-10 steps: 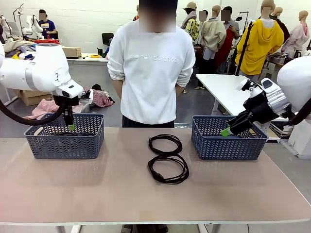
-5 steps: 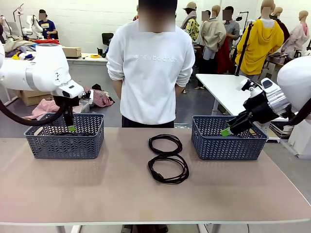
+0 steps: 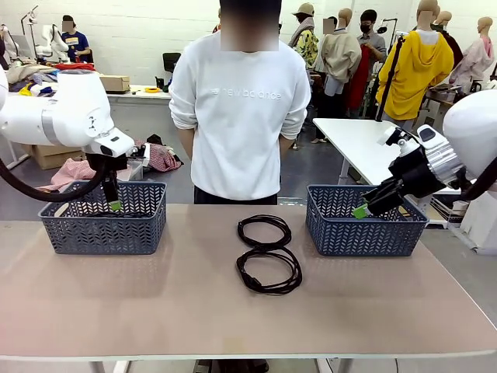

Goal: Organize the cables according to human instructions.
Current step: Pick up a bundle of cables and place it in the basket indicated by the human.

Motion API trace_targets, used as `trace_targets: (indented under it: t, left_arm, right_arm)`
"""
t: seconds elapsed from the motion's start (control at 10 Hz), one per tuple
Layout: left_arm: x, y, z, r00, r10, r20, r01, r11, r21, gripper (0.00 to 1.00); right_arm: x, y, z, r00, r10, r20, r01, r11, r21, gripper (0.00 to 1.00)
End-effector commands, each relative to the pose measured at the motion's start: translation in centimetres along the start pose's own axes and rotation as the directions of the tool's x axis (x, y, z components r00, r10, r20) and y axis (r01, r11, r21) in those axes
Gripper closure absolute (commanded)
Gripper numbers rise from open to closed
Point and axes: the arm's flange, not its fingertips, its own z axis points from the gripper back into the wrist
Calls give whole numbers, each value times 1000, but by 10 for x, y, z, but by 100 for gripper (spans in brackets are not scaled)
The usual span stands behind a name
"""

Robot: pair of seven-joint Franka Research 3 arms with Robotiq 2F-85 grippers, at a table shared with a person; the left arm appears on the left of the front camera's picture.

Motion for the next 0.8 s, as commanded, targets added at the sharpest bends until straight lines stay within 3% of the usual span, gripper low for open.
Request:
trace_targets:
  t: [0.0,0.2,0.5,0.7]
  left_arm:
    - [-1,0,1,1000,-3,-5,3,1000,0,0]
    - [0,0,0,1000,0,0,0,1000,0,0]
    - [33,-44,32,995,11,102,-14,1000,28,0]
    - [42,-78,42,987,7,162,-3,1000,-22,0]
  right_arm:
    - [-1,-3,-2,1000,17,26,-18,1000,17,0]
    - [-1,-3,-2,1000,17,26,-18,1000,17,0]
    - [-1,-3,-2,1000,17,26,-18,1000,17,0]
    - [-1,-3,-2,1000,17,26,-18,1000,17,0]
